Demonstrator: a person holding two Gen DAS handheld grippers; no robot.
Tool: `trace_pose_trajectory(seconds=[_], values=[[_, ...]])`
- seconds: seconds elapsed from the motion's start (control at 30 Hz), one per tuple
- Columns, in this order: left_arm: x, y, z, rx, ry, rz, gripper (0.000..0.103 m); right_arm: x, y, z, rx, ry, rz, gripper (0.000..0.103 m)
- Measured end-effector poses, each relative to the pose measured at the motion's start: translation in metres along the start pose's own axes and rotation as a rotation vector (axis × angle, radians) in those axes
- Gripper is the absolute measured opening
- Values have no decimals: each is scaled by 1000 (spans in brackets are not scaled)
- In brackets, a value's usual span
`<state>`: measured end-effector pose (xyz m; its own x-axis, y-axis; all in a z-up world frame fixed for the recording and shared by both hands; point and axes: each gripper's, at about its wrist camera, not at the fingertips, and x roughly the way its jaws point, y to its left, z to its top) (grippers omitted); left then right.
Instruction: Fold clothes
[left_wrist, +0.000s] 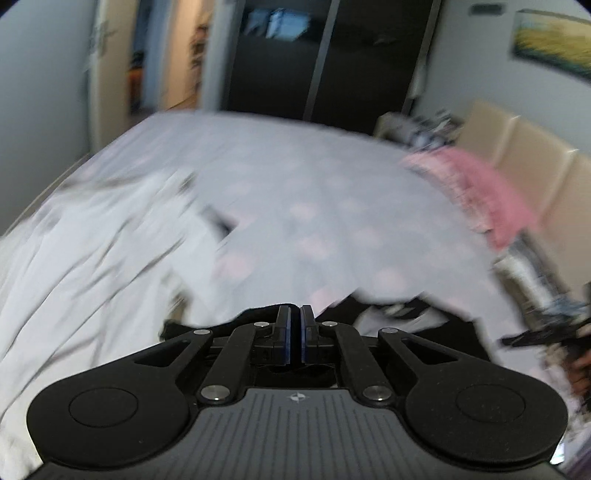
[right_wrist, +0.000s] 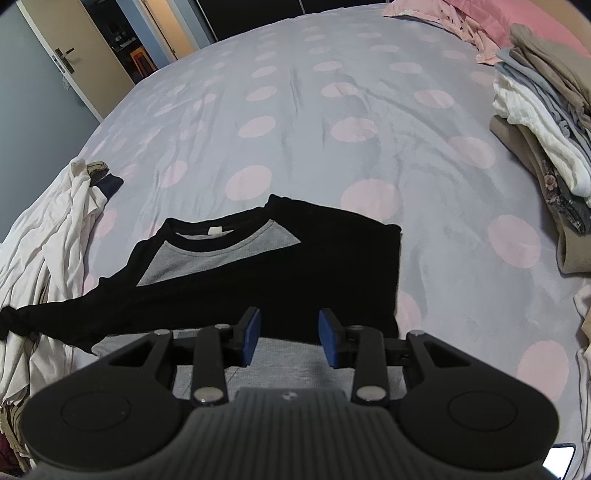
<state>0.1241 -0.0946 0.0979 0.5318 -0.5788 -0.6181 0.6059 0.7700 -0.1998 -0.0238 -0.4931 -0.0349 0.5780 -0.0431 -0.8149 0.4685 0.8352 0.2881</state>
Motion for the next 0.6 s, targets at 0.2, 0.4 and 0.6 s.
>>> trace_pose_trajectory(seconds=[0.2, 0.4, 0.6], values=[[8, -75, 44, 113, -16, -205, 3, -4, 0, 0, -14, -6, 12, 38], [47, -161, 59, 236, 14, -341, 3, -12, -21, 2, 25, -16, 0, 39], [104, -219, 45, 283, 96, -407, 3, -17, -41, 2, 55, -24, -5, 40]])
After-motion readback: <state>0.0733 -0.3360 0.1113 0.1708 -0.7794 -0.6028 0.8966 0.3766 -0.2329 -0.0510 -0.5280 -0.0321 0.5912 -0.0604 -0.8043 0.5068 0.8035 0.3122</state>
